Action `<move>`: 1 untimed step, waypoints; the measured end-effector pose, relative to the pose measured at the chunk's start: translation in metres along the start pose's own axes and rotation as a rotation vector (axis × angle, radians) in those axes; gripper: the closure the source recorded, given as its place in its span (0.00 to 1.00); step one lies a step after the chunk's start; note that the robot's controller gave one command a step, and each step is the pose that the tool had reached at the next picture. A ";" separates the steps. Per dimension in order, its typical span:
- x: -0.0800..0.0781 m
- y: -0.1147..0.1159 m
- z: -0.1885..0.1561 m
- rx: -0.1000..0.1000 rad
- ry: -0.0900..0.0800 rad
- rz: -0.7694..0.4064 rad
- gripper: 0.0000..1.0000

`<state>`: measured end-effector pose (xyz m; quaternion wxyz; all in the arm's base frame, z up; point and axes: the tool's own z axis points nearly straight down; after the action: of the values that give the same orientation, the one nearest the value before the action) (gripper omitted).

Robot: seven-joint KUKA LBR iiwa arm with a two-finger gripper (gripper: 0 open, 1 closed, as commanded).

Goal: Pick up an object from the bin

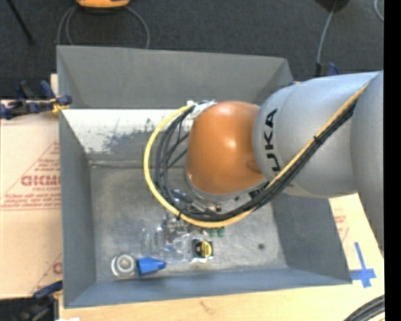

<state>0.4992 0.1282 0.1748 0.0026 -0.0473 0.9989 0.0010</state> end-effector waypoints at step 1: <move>-0.003 -0.003 0.028 0.003 0.007 -0.128 1.00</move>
Offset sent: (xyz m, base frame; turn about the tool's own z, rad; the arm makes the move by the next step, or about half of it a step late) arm 0.0033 -0.0020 -0.0264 -0.1287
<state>0.5025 0.1251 0.1470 -0.0009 -0.1109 0.9938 -0.0006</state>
